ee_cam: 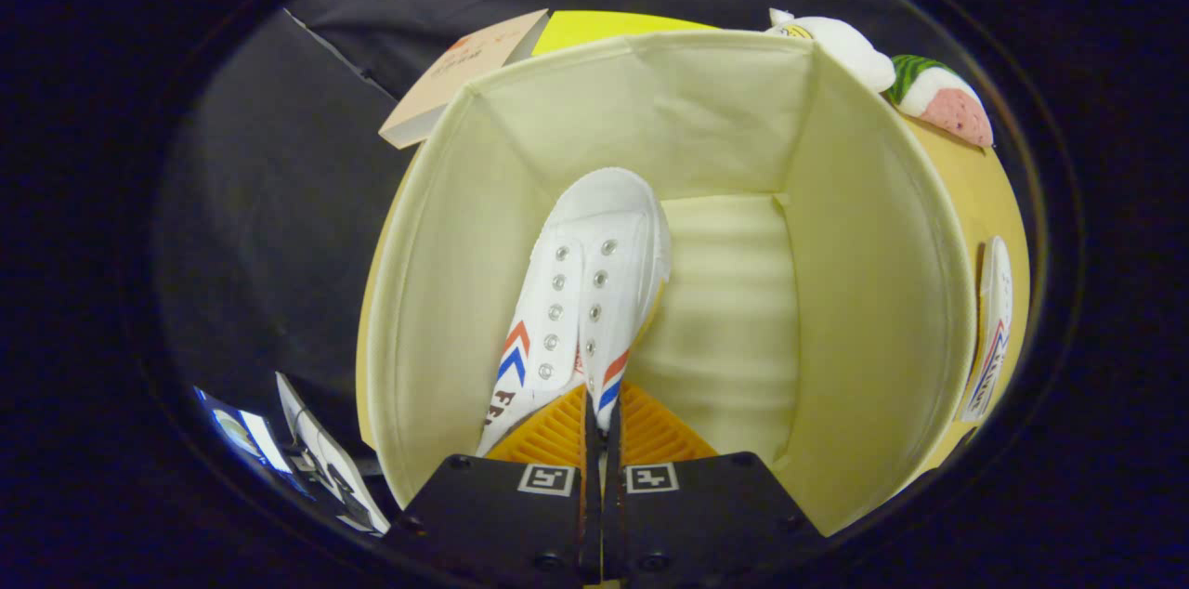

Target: Open the storage box then place both shoes into the box .Put the left shoe in first, then the right shoe, with the right side of both shoes facing outward in a uniform manner.

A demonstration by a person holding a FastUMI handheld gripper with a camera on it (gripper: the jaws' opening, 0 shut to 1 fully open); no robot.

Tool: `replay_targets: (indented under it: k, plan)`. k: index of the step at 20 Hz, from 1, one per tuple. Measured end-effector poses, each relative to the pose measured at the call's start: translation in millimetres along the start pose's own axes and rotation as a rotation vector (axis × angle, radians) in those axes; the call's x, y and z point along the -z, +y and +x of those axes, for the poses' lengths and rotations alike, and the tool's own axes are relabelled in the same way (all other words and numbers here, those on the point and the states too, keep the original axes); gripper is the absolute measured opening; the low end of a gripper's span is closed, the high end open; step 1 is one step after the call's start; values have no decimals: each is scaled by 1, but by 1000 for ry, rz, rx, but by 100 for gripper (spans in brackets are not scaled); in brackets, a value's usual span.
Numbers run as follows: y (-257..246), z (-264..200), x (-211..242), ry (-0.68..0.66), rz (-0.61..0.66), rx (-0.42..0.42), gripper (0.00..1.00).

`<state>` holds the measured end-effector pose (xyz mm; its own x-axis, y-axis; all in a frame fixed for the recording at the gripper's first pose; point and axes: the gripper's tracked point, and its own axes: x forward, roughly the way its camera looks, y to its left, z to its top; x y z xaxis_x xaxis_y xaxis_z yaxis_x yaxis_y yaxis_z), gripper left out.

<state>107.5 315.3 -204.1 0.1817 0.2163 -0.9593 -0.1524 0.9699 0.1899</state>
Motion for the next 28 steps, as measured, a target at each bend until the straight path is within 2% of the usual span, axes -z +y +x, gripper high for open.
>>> replay_targets:
  k: [2,6,10,11,12,13,14,19,23,28]
  plan:
    - [0,4,2,33,19,35,7]
    - [-1,5,-1,73,-48,73,13]
    - [3,-5,2,64,-178,114,24]
    - [0,-9,2,53,-235,135,30]
    - [-3,-15,-2,32,-259,168,32]
    - [-5,-21,-5,2,-264,196,39]
    - [-7,-27,-11,-32,-285,221,39]
    - [-5,-60,-3,-86,-294,172,39]
    - [-21,-106,6,-176,-309,145,40]
    - [-53,-158,15,-286,-266,86,44]
